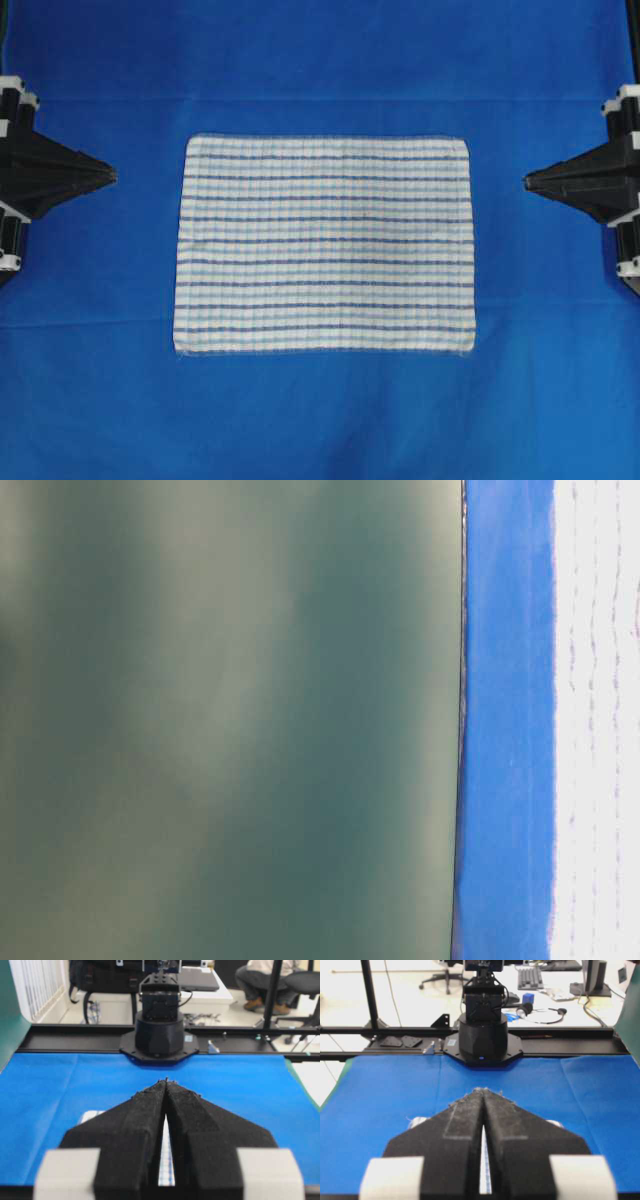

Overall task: Fold the blue towel.
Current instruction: 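Move both grippers to the towel's far corners and grasp them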

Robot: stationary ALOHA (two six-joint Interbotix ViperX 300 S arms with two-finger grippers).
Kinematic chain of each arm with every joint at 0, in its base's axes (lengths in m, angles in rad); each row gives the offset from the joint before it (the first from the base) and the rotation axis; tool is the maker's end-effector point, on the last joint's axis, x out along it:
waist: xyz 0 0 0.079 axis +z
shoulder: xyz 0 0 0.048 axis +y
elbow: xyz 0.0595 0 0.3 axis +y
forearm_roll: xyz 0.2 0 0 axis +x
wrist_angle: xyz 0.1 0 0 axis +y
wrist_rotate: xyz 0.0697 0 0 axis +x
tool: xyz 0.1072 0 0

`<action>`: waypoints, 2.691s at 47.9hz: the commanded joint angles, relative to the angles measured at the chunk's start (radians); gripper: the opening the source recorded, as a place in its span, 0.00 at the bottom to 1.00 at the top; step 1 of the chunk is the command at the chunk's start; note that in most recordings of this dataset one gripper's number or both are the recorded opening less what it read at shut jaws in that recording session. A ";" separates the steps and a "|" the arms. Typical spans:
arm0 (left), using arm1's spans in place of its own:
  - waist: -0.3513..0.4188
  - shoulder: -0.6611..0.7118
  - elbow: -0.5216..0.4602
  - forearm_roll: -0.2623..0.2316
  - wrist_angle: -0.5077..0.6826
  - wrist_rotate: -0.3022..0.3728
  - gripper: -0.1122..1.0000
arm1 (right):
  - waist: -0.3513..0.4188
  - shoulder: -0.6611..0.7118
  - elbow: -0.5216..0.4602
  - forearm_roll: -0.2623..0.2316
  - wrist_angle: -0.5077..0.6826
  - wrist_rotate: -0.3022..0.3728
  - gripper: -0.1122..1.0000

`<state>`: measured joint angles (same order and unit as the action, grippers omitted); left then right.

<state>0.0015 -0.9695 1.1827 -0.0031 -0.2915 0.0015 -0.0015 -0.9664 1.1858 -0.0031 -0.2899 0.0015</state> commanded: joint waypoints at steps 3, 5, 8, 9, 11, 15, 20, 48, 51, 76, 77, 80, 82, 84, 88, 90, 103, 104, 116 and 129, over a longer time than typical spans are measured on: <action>0.026 0.025 -0.034 -0.015 0.014 0.005 0.10 | -0.018 0.014 -0.038 0.008 0.008 0.002 0.10; 0.038 0.029 -0.032 -0.015 0.015 0.005 0.10 | -0.029 0.015 -0.043 0.008 0.025 0.003 0.10; 0.057 0.037 -0.029 -0.017 0.020 0.005 0.10 | -0.054 0.017 -0.052 0.008 0.058 0.005 0.10; 0.063 0.038 -0.029 -0.015 0.021 0.003 0.10 | -0.067 0.017 -0.055 0.008 0.078 0.006 0.10; 0.077 0.049 -0.029 -0.017 0.021 0.003 0.10 | -0.091 0.017 -0.060 0.008 0.107 0.011 0.10; 0.109 0.081 -0.026 -0.017 0.025 0.002 0.10 | -0.143 0.023 -0.058 0.008 0.166 0.025 0.10; 0.149 0.132 -0.025 -0.018 0.025 -0.009 0.10 | -0.219 0.054 -0.049 0.008 0.227 0.046 0.10; 0.318 0.543 -0.003 -0.020 -0.109 -0.014 0.84 | -0.420 0.529 -0.058 0.008 0.218 0.061 0.65; 0.333 0.601 -0.002 -0.020 -0.137 -0.014 0.84 | -0.425 0.578 -0.061 0.008 0.190 0.061 0.62; 0.399 0.992 -0.077 -0.023 -0.202 -0.014 0.83 | -0.456 0.913 -0.095 0.008 0.009 0.060 0.58; 0.402 0.997 -0.077 -0.023 -0.202 -0.014 0.82 | -0.457 0.920 -0.097 0.009 0.009 0.060 0.58; 0.408 1.008 -0.077 -0.025 -0.198 -0.014 0.82 | -0.459 0.937 -0.098 0.008 0.006 0.060 0.58; 0.410 1.012 -0.077 -0.026 -0.195 -0.014 0.81 | -0.460 0.942 -0.100 0.008 0.003 0.060 0.58; 0.411 1.012 -0.078 -0.028 -0.189 -0.014 0.80 | -0.462 0.943 -0.100 0.008 0.000 0.058 0.56; 0.411 1.012 -0.080 -0.029 -0.175 -0.014 0.73 | -0.462 0.943 -0.100 0.008 -0.003 0.055 0.48; 0.411 1.012 -0.081 -0.028 -0.163 -0.014 0.64 | -0.462 0.943 -0.098 0.005 -0.003 0.054 0.41; 0.403 1.012 -0.091 -0.028 -0.123 -0.015 0.12 | -0.462 0.942 -0.098 0.003 0.005 0.051 0.14; 0.402 1.012 -0.092 -0.028 -0.123 -0.015 0.12 | -0.462 0.942 -0.098 0.003 0.003 0.051 0.14; 0.396 0.953 -0.109 -0.029 -0.078 -0.014 0.12 | -0.462 0.893 -0.094 0.003 0.017 0.052 0.14; 0.353 0.887 -0.106 -0.028 -0.029 -0.017 0.12 | -0.459 0.838 -0.097 0.003 0.055 0.057 0.14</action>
<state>0.3758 -0.0476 1.0861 -0.0291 -0.3267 -0.0138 -0.4602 -0.0997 1.0983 0.0015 -0.2393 0.0552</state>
